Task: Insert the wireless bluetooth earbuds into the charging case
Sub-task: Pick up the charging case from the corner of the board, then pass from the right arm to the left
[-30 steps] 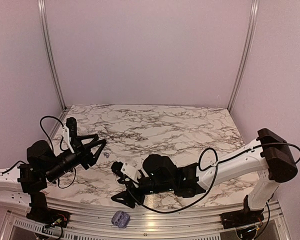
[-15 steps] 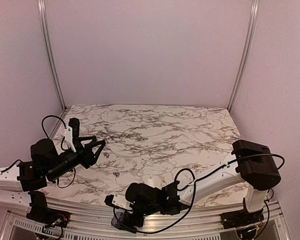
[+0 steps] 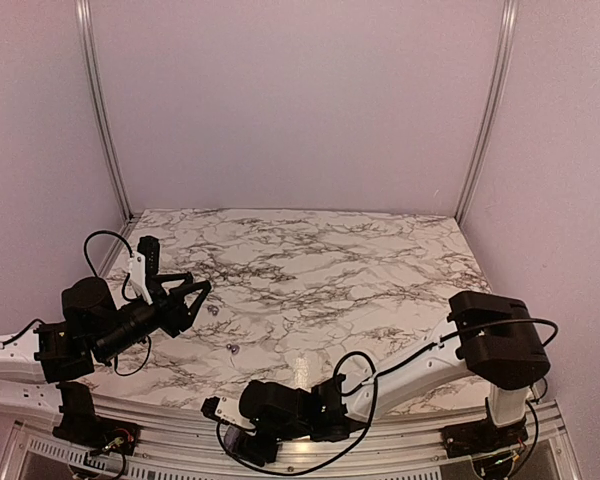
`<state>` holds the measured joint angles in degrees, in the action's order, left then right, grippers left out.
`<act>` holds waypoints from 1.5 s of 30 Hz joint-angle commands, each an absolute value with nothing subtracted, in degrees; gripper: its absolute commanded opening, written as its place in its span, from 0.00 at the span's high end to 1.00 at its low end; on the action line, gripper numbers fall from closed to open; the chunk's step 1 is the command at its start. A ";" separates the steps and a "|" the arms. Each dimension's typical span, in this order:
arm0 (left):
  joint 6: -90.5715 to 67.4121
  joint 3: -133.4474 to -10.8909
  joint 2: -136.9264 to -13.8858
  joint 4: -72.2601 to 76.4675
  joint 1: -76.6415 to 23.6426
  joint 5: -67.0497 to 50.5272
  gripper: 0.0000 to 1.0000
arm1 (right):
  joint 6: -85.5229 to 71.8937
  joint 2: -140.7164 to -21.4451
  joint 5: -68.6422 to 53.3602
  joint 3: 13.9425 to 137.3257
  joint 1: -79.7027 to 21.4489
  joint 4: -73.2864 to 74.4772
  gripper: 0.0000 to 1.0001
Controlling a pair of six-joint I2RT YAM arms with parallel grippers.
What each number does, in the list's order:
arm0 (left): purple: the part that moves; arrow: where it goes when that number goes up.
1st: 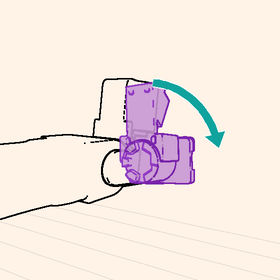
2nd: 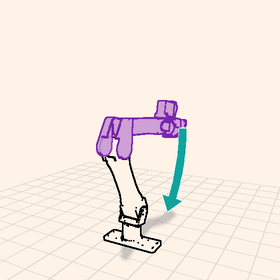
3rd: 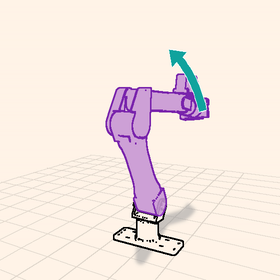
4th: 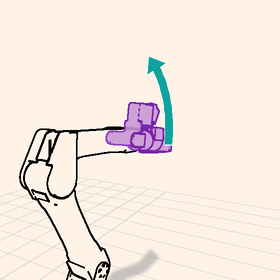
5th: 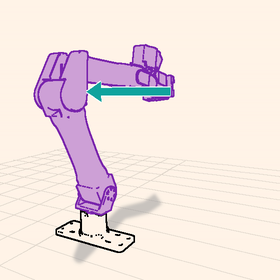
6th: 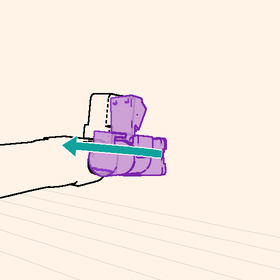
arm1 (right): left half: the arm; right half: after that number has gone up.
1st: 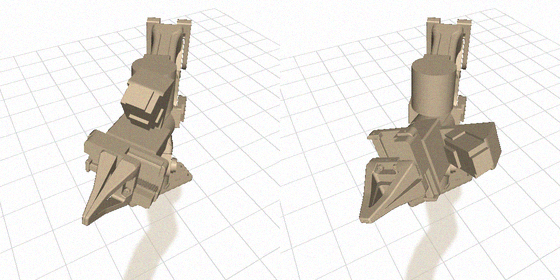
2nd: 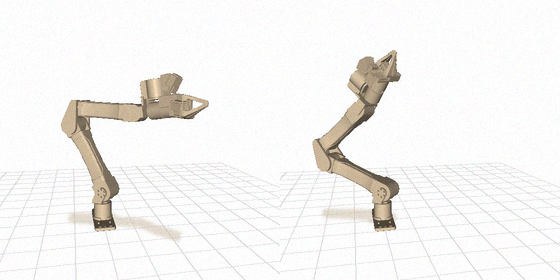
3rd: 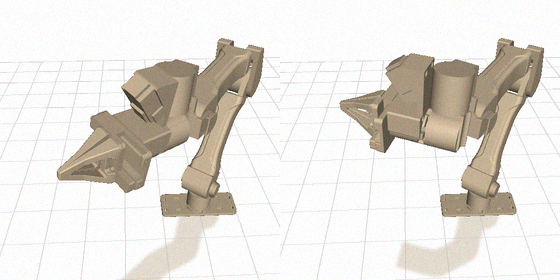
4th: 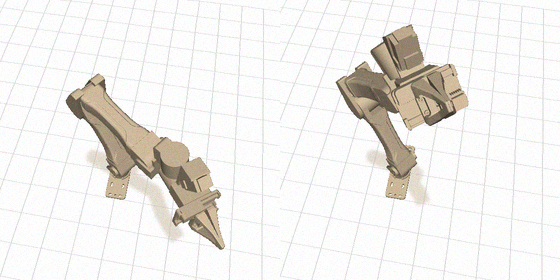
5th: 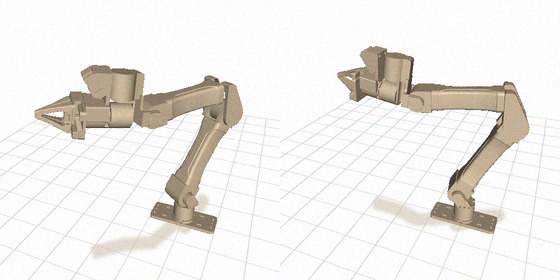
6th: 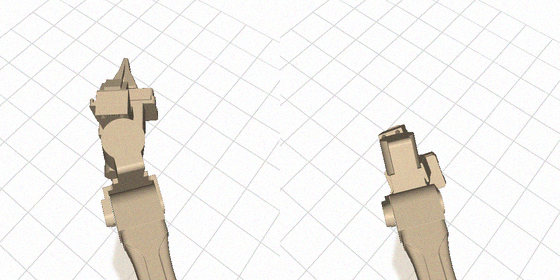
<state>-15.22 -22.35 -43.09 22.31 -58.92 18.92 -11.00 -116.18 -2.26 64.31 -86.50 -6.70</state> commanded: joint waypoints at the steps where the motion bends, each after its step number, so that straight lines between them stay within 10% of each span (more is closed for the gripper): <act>1: -15.32 -24.08 -43.21 21.88 -58.56 18.52 0.45 | -12.52 -116.38 2.14 64.42 -86.44 -6.20 0.42; 16: -14.93 -25.36 -44.41 19.51 -57.24 14.15 0.45 | -7.89 -102.47 4.02 60.11 -80.45 -4.26 0.58; 32: -31.15 -29.89 -56.27 29.92 -51.42 -32.83 0.46 | 12.18 -79.32 7.41 52.19 -78.21 -5.49 0.54; 45: -34.21 -32.30 -62.63 32.26 -53.88 -40.38 0.39 | 18.50 -84.47 7.46 61.87 -78.22 -2.35 0.55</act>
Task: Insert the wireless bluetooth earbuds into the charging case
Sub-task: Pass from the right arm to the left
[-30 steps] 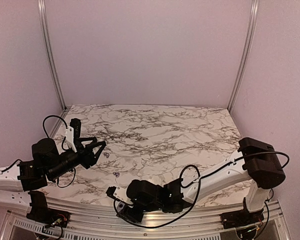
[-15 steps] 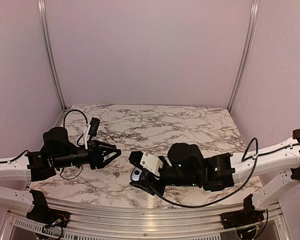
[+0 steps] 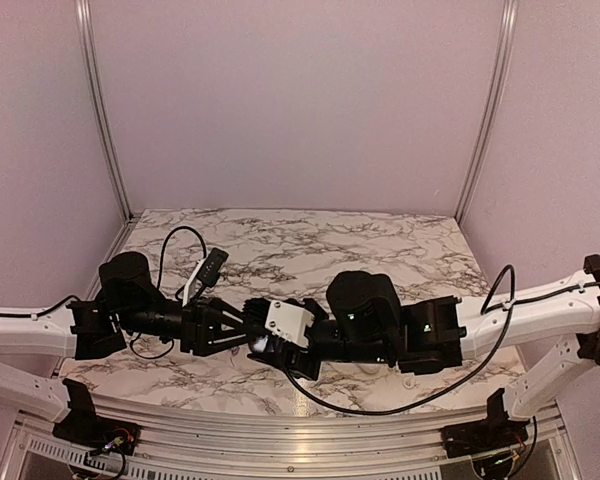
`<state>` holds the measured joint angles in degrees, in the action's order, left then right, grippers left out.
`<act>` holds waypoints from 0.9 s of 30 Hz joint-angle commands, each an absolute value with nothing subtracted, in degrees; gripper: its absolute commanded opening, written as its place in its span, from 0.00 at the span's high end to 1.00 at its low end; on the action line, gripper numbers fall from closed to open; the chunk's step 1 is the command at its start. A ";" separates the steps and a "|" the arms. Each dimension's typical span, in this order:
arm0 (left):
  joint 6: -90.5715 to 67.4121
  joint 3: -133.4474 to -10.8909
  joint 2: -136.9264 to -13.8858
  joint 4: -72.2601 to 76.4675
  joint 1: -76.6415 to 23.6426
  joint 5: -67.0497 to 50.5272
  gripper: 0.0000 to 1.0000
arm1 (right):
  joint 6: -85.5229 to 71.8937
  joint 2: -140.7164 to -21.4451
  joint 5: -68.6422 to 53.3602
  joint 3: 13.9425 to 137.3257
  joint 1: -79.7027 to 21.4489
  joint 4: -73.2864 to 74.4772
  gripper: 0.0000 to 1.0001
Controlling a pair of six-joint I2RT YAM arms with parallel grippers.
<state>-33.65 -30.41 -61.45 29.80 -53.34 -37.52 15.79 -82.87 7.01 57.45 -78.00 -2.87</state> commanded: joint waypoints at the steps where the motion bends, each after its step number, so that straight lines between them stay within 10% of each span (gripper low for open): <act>1: -34.15 -32.26 -62.80 32.32 -53.91 -40.28 0.40 | 18.66 -84.81 7.55 62.29 -78.22 -2.29 0.55; 19: -33.92 -32.49 -62.54 32.30 -53.89 -39.77 0.96 | 20.25 -86.14 10.02 63.95 -78.22 -3.25 0.52; 27: -33.36 -31.90 -60.71 32.28 -53.87 -37.80 0.99 | 17.42 -81.82 13.72 59.59 -78.18 -5.74 0.12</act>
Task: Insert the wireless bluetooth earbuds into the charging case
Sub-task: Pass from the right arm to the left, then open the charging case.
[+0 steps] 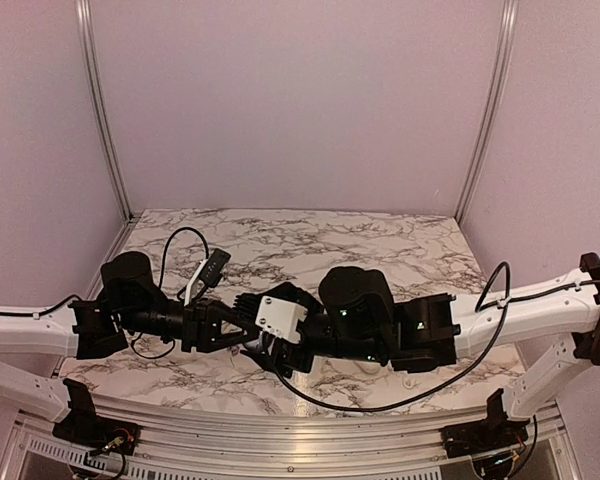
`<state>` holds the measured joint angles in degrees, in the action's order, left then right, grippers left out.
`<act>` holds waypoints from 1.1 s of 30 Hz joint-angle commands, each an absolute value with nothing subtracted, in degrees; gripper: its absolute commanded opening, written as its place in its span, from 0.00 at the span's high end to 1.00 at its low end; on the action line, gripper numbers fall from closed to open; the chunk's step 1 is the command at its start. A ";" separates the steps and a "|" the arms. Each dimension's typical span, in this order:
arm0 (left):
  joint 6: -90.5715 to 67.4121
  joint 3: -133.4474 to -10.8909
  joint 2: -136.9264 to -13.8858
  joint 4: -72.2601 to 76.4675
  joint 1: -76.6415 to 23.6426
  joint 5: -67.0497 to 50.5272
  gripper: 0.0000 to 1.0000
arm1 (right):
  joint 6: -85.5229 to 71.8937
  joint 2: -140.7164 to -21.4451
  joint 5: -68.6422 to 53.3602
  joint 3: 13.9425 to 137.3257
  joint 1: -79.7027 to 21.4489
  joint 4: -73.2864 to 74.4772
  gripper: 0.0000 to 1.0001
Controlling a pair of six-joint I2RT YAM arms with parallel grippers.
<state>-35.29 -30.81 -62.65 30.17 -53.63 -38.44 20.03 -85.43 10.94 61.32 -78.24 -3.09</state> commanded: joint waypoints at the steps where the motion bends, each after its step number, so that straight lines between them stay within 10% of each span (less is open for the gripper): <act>1: -33.25 -31.71 -60.26 32.30 -53.86 -37.50 0.99 | 16.79 -80.77 14.04 58.59 -78.21 -6.25 0.10; 33: -24.56 -27.59 -53.44 32.96 -53.98 -29.68 1.00 | -17.70 -83.80 -12.19 53.61 -68.00 -28.66 0.04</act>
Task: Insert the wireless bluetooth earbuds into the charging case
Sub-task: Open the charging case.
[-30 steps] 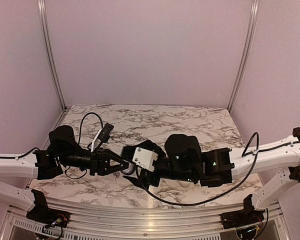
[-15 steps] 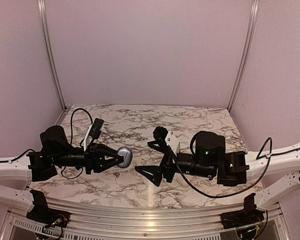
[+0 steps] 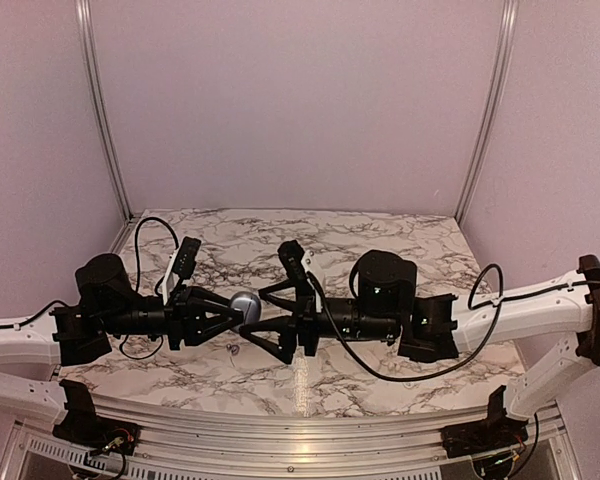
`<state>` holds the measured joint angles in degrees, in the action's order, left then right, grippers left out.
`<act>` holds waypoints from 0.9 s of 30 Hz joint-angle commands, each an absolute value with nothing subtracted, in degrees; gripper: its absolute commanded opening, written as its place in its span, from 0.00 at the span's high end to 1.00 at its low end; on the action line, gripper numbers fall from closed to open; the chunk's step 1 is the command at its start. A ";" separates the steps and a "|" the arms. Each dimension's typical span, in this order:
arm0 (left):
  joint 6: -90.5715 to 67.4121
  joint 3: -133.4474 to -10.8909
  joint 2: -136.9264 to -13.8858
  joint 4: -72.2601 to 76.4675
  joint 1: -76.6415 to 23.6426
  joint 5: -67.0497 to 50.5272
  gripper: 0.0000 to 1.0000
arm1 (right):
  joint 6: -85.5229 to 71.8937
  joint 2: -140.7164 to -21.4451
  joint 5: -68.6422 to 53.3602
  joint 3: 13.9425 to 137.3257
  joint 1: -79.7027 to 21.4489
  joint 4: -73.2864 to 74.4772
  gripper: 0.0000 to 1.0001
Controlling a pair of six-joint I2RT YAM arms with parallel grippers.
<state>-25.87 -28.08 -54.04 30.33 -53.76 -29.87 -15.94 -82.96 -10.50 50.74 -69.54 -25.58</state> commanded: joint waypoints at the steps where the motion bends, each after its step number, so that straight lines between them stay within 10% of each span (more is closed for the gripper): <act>1: -24.60 -27.60 -53.51 32.96 -53.97 -29.85 1.00 | -17.92 -84.03 -12.30 53.62 -67.43 -28.85 0.04; 27: -26.23 -26.19 -51.02 36.57 -54.45 -33.55 1.00 | -18.00 -79.76 -9.93 47.61 -62.33 -25.86 0.08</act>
<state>-26.26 -26.04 -51.70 32.82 -53.87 -31.03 -18.41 -81.36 -12.43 47.72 -63.16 -27.66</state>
